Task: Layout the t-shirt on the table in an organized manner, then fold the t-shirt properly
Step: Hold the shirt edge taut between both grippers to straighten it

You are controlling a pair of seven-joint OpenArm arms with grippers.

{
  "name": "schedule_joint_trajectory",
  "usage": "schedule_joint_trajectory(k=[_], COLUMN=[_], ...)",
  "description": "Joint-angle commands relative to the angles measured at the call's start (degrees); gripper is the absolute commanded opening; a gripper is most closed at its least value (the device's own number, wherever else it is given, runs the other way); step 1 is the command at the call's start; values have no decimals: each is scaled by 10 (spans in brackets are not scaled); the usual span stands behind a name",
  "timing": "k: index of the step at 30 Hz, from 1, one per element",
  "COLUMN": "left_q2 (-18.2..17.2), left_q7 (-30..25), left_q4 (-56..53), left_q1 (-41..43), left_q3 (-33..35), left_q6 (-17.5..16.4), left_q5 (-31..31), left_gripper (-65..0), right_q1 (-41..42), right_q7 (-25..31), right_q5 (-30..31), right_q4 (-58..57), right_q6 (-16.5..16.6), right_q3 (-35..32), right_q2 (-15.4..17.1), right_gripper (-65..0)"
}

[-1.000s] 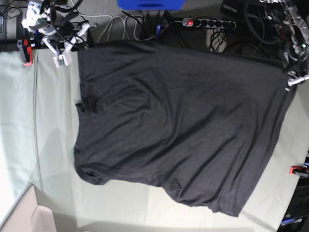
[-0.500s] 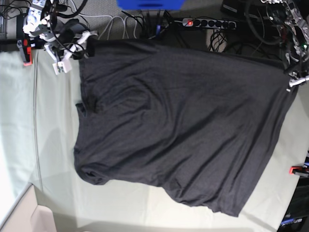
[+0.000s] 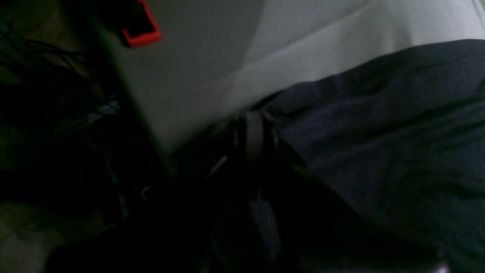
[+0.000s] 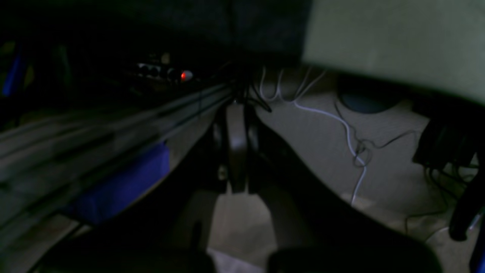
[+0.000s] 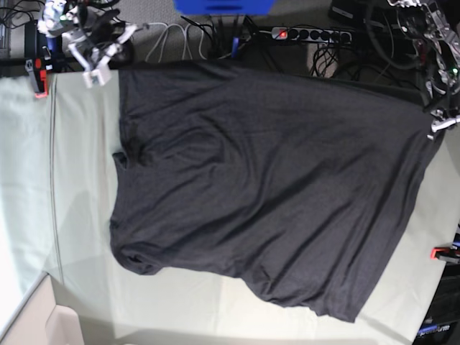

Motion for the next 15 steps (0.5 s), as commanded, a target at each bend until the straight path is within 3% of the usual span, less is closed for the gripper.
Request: schedule_joint_trajectory(k=[1,8,13,15], left_q2=[-7,-8,-8,-8], left_q7=[-12,-12,-12,-12], left_q4=[13,13,13,13], left_q1=[-3,-3,-3,-3], left_q3=[-2,-2,-2,-2], left_q6=[-2,-2,-2,-2], left_q5=[0,0,0,0], left_gripper=[-650,-650,-650,-650], right_q1=[0,2,4,16], right_q7=[9,8,8,7], right_q5=[6,6,4,3], right_q4=[22,98,76,53], right_q6=[2,2,2,2], right_q3=[17,49,47,46], right_q2=[-3,-23,-23,-23], right_gripper=[-650,-650,-650,-615])
